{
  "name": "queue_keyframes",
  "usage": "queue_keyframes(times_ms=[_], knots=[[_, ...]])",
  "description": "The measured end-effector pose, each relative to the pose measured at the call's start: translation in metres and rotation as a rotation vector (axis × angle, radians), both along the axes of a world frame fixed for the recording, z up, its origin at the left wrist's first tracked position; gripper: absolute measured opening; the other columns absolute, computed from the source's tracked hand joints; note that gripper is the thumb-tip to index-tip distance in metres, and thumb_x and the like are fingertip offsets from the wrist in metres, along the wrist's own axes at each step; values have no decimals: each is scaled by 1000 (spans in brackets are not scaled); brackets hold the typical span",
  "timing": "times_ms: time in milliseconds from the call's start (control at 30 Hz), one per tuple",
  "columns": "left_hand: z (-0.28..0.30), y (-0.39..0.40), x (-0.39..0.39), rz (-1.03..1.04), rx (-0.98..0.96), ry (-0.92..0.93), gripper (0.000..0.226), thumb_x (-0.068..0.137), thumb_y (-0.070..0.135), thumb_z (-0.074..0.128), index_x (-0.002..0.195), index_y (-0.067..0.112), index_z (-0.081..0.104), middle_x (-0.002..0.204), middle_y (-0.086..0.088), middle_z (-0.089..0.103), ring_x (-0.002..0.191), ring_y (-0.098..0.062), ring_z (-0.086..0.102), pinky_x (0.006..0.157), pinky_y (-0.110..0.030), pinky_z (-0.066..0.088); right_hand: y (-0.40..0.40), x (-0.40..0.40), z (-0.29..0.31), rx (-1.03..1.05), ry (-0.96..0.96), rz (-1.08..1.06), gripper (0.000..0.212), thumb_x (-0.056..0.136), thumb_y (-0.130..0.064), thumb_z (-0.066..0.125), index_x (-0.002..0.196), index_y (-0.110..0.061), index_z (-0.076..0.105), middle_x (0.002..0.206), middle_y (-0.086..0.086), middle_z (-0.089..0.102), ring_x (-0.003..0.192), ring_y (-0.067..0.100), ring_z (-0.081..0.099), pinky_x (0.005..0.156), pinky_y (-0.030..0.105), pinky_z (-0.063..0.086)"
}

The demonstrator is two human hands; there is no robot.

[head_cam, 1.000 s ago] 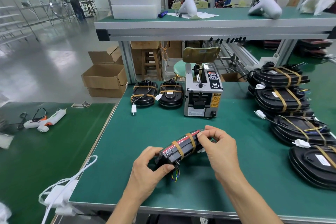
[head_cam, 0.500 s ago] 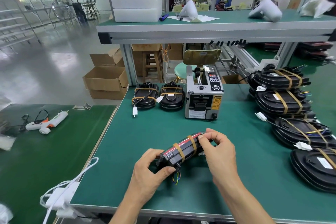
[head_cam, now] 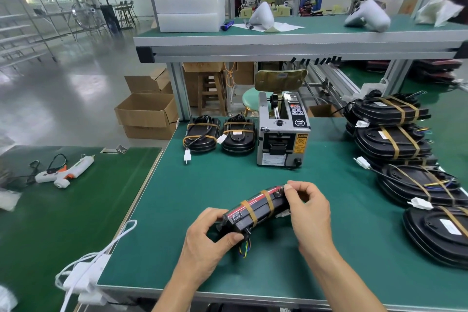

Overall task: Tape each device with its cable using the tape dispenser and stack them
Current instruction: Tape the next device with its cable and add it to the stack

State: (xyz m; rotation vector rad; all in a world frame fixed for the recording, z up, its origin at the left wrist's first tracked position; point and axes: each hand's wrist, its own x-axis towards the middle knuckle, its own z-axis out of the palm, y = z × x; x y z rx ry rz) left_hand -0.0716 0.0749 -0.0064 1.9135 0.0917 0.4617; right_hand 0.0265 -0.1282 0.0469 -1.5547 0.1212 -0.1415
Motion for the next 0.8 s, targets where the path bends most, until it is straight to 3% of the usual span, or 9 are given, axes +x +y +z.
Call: queue_keyframes(times_ms=[100,200,233,367,500,700,800], knots=[[-2,1,0,0,-2,0,51,76,76,82,111,40,75,106,5,73,102,-22,70,87,-22,51,-1,-4,-2,-46,-45,80,10,92,-31,76,101,-31,72,107,-13,71,107,4,65,75,11,51],[-3,1,0,-3,-4,-3,49,77,75,83,111,40,75,105,4,73,101,-23,70,87,-23,52,-1,-3,-5,-119,-78,108,17,90,-31,78,106,-36,73,115,-16,64,109,-7,58,95,24,48],[-3,1,1,-2,-2,-2,49,78,75,83,111,39,75,105,4,73,101,-23,70,87,-24,52,-1,-2,-5,-109,-76,107,16,91,-29,78,105,-36,74,115,-15,63,109,-6,59,95,28,50],[-3,1,1,0,-3,-7,50,77,74,84,112,39,75,106,4,73,102,-22,70,87,-23,52,3,-1,-5,-20,-67,104,18,93,-20,75,97,-37,77,114,-10,63,108,2,61,84,21,55],[-2,0,1,3,2,-14,49,76,75,83,111,40,75,105,6,73,101,-21,70,87,-21,51,6,0,-6,12,-63,66,24,100,-13,65,94,-33,78,113,-9,64,106,8,65,98,43,54],[1,-1,1,8,12,-24,48,76,77,81,109,43,75,105,7,73,101,-19,70,86,-18,50,10,2,-6,4,-35,77,23,105,-23,58,97,-34,76,114,-13,60,108,8,62,100,56,53],[2,-1,1,5,4,-22,48,76,77,81,109,43,75,105,7,73,102,-19,70,86,-18,50,7,-2,-7,10,-78,108,8,99,-28,69,99,-33,75,113,-11,60,102,4,64,98,54,54]])
